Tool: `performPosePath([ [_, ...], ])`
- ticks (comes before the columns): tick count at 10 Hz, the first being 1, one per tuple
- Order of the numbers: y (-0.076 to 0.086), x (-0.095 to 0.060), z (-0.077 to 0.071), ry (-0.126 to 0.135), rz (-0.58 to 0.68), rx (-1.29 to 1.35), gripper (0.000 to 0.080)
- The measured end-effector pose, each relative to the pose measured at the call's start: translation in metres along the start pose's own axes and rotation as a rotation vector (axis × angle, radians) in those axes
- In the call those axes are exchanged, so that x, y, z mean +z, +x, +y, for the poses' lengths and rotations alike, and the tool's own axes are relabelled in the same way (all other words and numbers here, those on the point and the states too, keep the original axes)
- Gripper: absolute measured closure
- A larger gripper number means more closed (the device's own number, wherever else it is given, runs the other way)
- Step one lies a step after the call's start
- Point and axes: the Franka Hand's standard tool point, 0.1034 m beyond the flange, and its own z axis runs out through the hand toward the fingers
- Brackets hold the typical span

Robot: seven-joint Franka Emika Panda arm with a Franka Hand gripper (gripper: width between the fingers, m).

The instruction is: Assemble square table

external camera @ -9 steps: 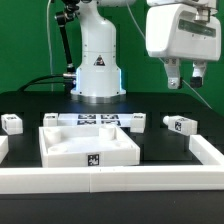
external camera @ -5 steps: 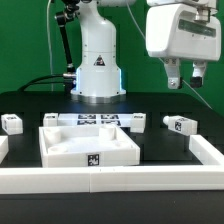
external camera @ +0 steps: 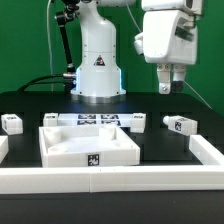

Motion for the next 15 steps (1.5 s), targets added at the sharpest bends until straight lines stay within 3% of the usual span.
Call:
performPosePath([
  [1,-0.005,0.003,0.000,0.011,-0.008,-0.103,0.0150],
  [4,-0.007,0.004,0.001,0.011,-0.008,-0.276,0.0150],
  [6,-0.017,0.004,0.004,0.007,-0.013,-0.474,0.0150],
  [8,-0.037,0.011,0.001,0.010,-0.013,-0.594,0.0150],
  [10,-0.067,0.020,-0.003,0.029,-0.017,-0.595,0.0150],
  [12,-0.086,0.026,0.001,0.042,-0.022,-0.568,0.0150],
  [15,-0.084,0.026,0.001,0.042,-0.022,-0.562,0.0150],
])
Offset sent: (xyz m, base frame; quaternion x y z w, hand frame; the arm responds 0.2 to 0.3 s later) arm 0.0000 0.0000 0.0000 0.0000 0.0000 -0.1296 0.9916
